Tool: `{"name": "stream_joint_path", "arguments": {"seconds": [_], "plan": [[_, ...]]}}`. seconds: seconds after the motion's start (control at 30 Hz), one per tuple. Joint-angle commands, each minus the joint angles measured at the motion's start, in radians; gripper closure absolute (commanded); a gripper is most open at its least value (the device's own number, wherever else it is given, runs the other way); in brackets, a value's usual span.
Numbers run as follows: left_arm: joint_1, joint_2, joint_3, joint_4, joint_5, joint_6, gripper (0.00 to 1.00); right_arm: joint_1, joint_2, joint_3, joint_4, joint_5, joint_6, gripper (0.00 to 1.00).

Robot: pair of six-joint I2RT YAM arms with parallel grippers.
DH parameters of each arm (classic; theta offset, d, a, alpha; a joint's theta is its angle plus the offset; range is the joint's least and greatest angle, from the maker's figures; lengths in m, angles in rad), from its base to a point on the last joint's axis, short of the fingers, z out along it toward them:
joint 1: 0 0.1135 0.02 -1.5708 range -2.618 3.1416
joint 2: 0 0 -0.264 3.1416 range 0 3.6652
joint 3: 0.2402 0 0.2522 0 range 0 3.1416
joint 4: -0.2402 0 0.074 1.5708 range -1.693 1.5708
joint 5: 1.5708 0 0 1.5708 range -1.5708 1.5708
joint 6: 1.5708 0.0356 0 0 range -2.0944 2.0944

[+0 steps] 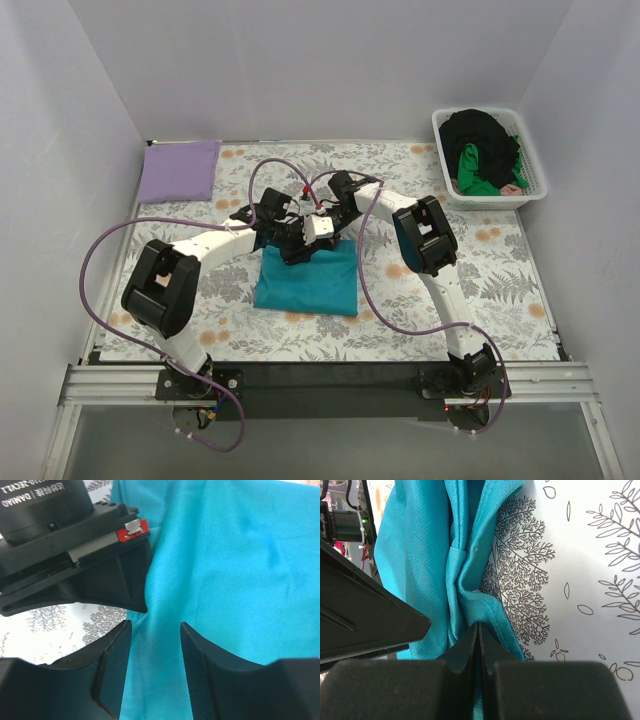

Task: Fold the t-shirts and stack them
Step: Fold the tshirt

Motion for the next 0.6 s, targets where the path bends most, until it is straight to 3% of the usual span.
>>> {"name": "stream_joint_path", "arguments": {"seconds": [0.0,0.4,0.5,0.57], "plan": [[-0.005,-0.008,-0.011,0.055,-0.014,0.006,0.57,0.006,0.009,-0.019,-0.026,0.160,-0.061,0.91],[-0.006,0.032,0.007,0.055,0.053,0.031,0.55,0.006,0.011,-0.027,-0.024,0.157,-0.067,0.91],[-0.006,0.042,0.006,0.043,0.069,0.034,0.59,0.006,0.011,-0.024,-0.026,0.158,-0.067,0.91],[-0.005,0.046,0.015,0.043,0.061,0.026,0.74,0.006,0.012,-0.021,-0.024,0.158,-0.069,0.92]]}}
